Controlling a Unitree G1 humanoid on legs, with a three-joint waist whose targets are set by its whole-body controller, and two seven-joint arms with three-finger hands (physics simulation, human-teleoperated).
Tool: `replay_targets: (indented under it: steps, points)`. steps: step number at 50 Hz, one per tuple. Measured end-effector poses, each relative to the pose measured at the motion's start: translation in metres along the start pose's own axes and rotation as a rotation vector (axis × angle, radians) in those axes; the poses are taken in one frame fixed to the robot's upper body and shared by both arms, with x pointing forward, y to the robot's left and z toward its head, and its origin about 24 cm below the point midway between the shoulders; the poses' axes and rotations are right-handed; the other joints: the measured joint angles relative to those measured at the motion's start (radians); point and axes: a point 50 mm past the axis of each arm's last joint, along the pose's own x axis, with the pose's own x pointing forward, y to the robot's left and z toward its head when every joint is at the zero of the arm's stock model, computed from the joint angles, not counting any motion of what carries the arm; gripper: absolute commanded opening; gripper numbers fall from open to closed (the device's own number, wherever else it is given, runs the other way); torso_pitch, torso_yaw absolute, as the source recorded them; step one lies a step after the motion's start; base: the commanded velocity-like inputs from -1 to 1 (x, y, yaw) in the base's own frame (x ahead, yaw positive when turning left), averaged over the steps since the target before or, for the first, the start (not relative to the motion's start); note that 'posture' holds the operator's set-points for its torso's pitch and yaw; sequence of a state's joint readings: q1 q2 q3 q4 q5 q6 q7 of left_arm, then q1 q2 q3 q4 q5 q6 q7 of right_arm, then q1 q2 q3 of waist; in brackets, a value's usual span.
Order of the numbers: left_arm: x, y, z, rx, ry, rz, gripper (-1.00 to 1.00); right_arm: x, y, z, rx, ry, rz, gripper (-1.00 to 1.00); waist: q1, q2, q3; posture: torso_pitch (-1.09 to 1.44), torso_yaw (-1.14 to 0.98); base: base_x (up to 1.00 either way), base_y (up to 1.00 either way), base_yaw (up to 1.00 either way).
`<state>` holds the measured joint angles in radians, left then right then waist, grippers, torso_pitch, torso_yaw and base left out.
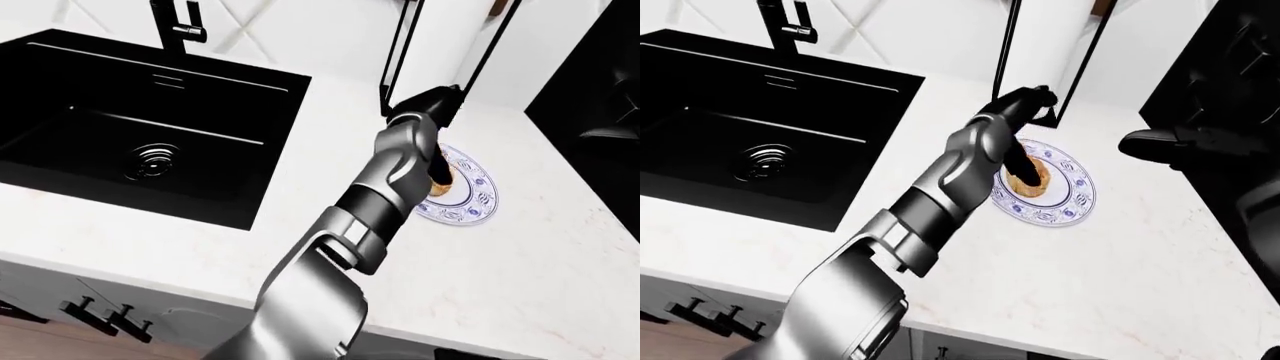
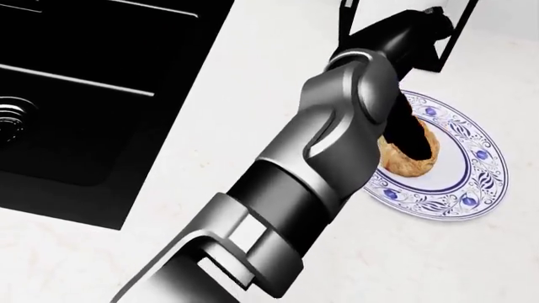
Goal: Place the pastries on the plates.
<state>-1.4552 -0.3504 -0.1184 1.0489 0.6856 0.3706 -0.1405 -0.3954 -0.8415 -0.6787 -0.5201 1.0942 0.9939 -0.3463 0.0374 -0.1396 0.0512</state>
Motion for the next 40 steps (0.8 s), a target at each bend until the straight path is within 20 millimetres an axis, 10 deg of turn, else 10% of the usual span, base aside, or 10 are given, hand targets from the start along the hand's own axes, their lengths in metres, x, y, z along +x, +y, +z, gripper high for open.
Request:
replay_targets:
  steps: [22, 29, 40]
  points:
    - [-0.050, 0.120, -0.015, -0.150, -0.040, 0.193, 0.63, 0.000, 0.022, 0.033, -0.058, -0.034, 0.056, 1.00, -0.022, 0.084, -0.025, 0.00, 0.00, -0.21, 0.00, 0.00]
    - [-0.067, 0.141, -0.021, -0.174, -0.046, 0.255, 0.65, 0.001, 0.022, 0.036, -0.057, -0.038, 0.043, 1.00, -0.028, 0.020, -0.016, 0.00, 0.00, -0.33, 0.00, 0.00]
    - [-0.080, 0.172, -0.045, -0.224, -0.025, 0.344, 0.76, 0.002, 0.032, 0.037, -0.062, -0.039, 0.051, 1.00, -0.030, 0.057, -0.017, 0.00, 0.00, -0.33, 0.05, 0.00]
